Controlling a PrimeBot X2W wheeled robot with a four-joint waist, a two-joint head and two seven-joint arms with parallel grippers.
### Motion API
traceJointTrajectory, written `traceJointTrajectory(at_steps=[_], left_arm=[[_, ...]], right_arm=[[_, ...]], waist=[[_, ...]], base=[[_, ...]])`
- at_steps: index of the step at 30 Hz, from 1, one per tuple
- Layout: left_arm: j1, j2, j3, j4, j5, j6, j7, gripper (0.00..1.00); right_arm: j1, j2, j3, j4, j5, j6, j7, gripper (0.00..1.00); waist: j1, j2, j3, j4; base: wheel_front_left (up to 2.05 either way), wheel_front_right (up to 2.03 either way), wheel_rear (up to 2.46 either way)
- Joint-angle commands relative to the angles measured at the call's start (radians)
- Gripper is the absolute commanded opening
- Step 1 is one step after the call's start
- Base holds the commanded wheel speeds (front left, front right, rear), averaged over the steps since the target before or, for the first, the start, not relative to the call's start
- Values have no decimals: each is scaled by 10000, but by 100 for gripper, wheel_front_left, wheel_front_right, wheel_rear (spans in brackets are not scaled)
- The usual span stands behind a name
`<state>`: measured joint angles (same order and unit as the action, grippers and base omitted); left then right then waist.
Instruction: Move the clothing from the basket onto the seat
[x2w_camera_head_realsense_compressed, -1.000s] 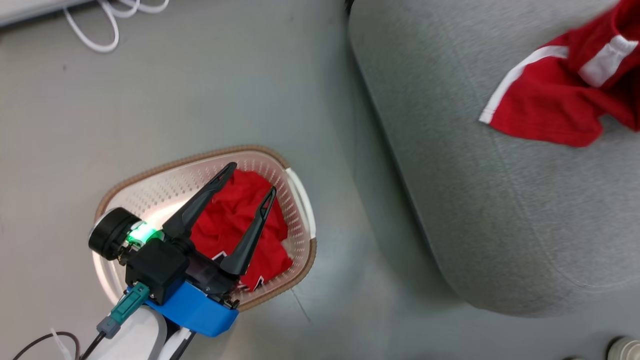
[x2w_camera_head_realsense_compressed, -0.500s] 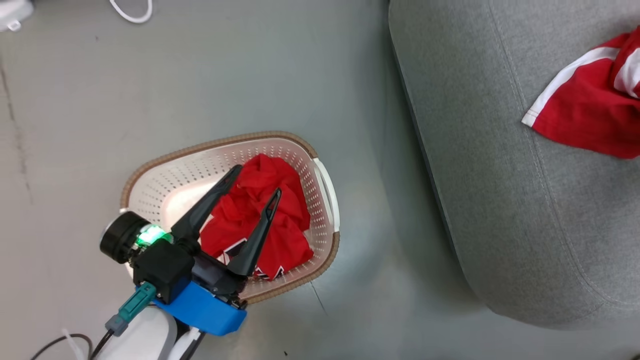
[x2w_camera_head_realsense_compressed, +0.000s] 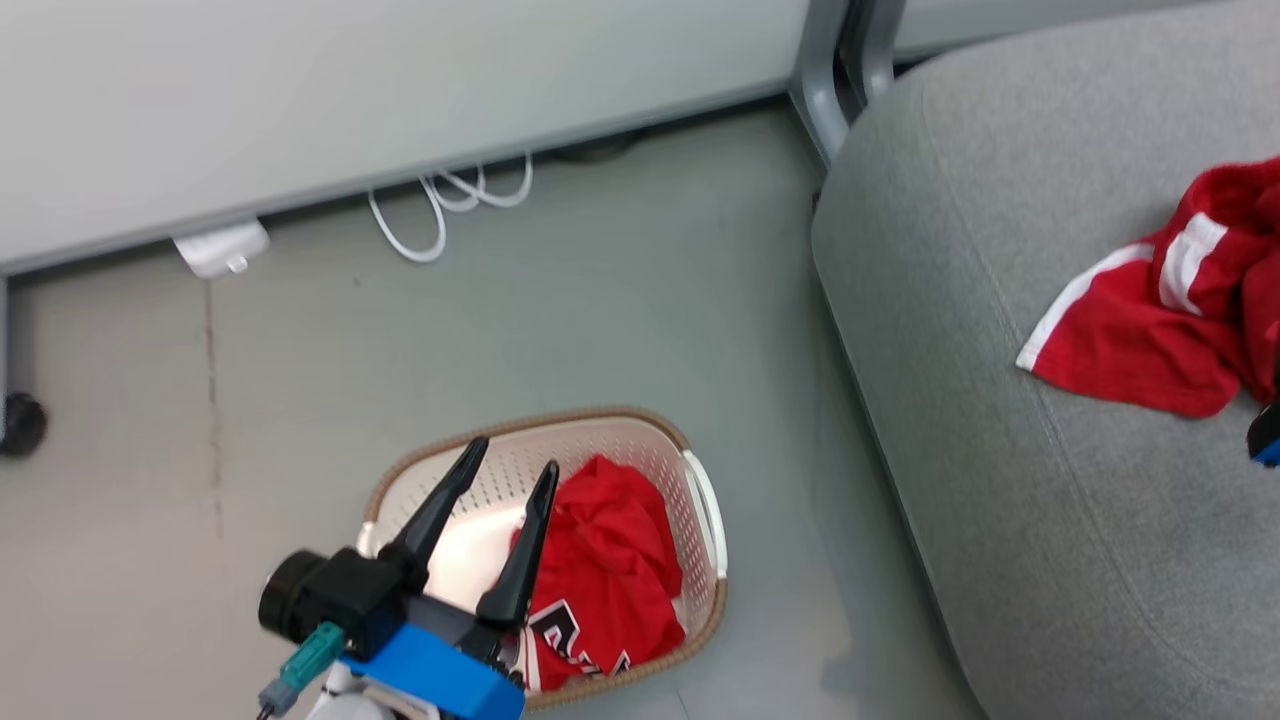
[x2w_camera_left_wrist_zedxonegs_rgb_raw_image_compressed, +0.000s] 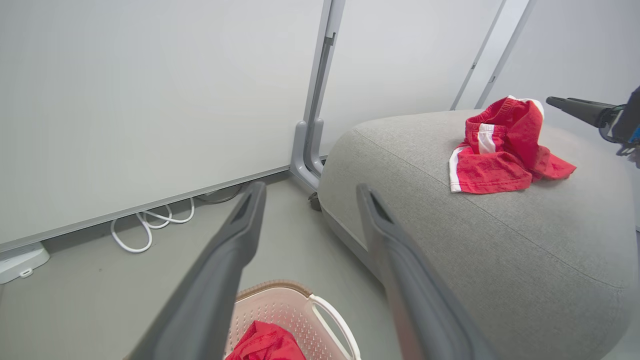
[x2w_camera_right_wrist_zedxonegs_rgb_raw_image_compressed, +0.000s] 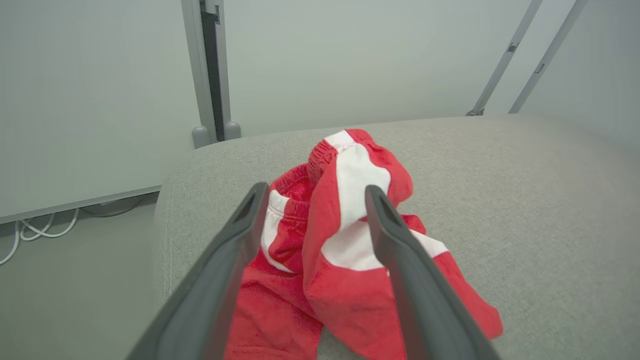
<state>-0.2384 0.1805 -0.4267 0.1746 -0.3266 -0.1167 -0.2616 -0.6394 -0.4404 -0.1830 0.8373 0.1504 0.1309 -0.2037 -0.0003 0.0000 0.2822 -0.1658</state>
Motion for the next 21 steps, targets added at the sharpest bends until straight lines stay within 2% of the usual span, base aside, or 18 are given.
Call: traceJointTrajectory(at_steps=[1,5,13,19,21], left_arm=[[418,-74,210,70,-30,11,-44,100],[1065,-242,626,218,11,-1,-44,100],[2064,-400,1630,453,104,110,-41,100],[2217,-452,2222,706,133,109,-42,100],[2210,-453,2317,738,145,105,-42,100]], right_arm=[[718,145,129,-669,74,-3,33,100],[2288,517,163,-2620,63,-3,379,100],[5465,2264,259,-7013,-646,-3,1543,100],[6885,3236,425,-8583,-1053,-3,2009,100],[7033,3317,489,-8720,-1110,-3,2048,100]], waist=[[3,0,-1231,488],[3,0,-1953,744],[3,0,-2831,1148],[3,0,-2983,1583],[3,0,-3004,1642]], base=[[0,0,0],[0,0,0],[0,0,0],[0,0,0],[0,0,0]])
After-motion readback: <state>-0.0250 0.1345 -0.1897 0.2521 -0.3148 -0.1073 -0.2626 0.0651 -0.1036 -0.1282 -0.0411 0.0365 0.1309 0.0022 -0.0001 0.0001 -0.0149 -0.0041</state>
